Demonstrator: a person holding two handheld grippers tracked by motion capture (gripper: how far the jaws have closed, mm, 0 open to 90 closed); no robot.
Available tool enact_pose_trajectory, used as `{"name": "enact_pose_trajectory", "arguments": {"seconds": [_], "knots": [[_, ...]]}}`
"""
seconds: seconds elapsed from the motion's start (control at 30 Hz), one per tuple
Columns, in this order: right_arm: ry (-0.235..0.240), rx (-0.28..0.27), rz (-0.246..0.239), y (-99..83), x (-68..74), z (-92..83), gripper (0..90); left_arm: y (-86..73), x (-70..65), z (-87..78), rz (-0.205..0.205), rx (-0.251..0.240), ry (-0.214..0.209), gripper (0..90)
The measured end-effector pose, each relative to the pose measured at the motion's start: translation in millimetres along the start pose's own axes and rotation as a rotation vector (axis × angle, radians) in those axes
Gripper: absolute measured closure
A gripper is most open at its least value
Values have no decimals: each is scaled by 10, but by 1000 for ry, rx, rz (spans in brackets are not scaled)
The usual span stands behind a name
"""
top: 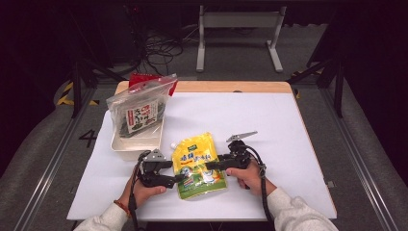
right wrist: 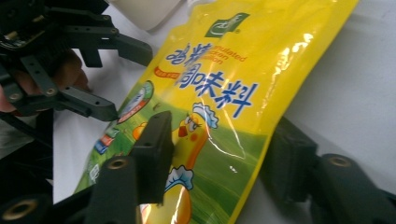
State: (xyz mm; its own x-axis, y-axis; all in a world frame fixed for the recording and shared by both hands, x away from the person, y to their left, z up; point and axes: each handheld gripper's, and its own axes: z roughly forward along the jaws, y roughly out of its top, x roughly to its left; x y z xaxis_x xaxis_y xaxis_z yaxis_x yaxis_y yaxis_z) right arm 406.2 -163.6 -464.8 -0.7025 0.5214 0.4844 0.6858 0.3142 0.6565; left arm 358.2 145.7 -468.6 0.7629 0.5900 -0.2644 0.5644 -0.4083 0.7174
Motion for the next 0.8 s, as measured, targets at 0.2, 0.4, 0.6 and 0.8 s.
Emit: {"name": "enact_pose_trajectory", "arguments": {"seconds": [0.2, 0.4, 0.6, 0.8], "knots": [[-59, -7, -61, -18, 36, -44, 856, -3, 5, -13, -28, -14, -15, 210], [-22, -67, -115, -60, 33, -191, 866, 3, 44, -85, -51, -37, -49, 156], [24, -143, -227, -98, 116, -312, 868, 40, -12, 9, -41, -20, -112, 138], [35, -187, -310, -100, 192, -374, 869, 143, -52, 79, -36, -58, -208, 132]]}}
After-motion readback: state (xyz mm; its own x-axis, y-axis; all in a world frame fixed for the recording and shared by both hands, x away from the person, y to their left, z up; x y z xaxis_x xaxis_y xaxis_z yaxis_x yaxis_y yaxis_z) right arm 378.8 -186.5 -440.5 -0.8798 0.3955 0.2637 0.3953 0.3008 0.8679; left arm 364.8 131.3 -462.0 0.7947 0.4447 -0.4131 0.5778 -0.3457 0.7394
